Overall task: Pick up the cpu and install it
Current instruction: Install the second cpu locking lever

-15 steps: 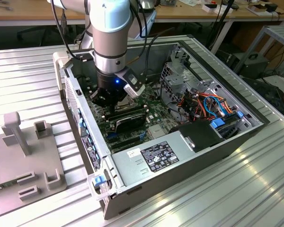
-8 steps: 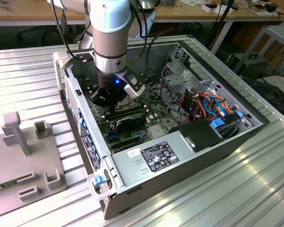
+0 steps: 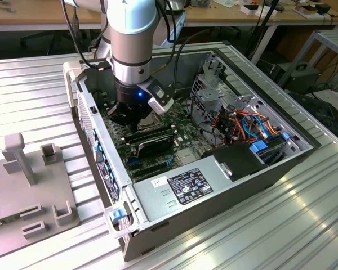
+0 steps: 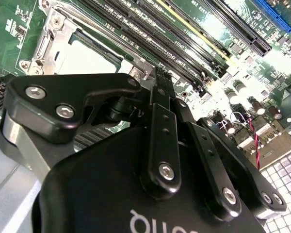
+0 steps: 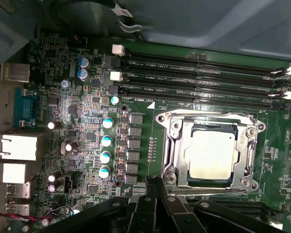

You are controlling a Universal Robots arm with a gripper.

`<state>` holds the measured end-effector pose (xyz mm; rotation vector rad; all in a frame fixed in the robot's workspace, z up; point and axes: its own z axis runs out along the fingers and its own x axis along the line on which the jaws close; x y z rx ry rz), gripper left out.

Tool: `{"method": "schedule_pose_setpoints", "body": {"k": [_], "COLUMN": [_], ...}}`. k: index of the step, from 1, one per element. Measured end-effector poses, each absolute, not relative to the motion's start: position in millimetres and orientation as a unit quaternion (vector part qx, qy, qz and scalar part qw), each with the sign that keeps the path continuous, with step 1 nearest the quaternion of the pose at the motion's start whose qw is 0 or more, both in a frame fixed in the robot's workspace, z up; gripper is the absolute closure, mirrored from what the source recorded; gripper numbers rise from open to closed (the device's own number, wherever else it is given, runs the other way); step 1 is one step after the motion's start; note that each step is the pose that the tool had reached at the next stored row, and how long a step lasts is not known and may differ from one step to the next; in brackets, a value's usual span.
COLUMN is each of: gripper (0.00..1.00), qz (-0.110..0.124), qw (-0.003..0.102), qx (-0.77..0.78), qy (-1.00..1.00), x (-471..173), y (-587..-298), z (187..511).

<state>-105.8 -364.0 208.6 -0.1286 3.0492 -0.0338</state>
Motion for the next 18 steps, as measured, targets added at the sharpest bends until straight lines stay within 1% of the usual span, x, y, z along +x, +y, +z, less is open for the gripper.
{"method": "schedule_pose_setpoints", "body": {"k": [9,18], "gripper": [0.89,0.89], "qz": [-0.011,-0.011], "qw": [0.044,0.037], "qx": [-0.042,-0.042], "qy": [0.998,0.998], "x": [-87,-64], "y": [-364,-364], "z": [209,211]}}
